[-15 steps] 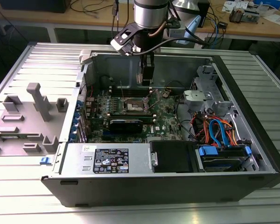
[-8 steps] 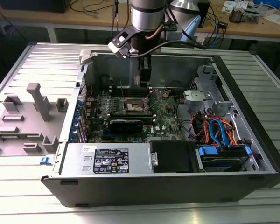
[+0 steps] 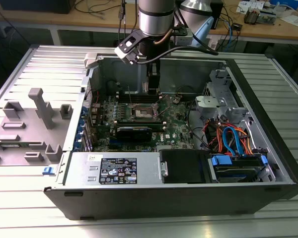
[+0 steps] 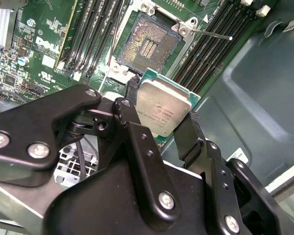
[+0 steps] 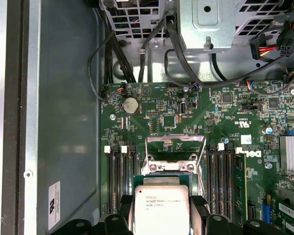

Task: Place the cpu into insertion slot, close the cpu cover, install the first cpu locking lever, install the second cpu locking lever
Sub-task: 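Place the cpu into insertion slot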

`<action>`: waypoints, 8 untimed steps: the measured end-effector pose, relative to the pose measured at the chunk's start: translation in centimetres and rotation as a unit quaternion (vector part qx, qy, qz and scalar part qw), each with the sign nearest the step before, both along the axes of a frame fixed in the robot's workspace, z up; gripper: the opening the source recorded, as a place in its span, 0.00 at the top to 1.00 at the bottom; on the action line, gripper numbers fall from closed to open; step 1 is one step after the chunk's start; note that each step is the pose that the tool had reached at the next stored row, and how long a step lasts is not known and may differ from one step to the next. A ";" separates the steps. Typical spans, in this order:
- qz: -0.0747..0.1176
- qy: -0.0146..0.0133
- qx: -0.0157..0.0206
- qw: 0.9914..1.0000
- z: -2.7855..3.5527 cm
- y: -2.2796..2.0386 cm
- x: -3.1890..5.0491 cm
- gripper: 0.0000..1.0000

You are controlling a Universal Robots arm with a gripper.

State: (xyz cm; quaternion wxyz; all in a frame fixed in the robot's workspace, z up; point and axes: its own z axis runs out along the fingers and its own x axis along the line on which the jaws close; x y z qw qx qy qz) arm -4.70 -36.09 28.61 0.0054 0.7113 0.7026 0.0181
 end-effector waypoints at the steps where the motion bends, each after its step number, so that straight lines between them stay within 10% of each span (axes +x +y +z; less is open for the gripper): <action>1: 0.000 0.000 0.000 1.000 0.00 0.00 0.00 0.46; 8: 0.000 0.000 0.000 1.000 -0.01 0.00 0.00 0.46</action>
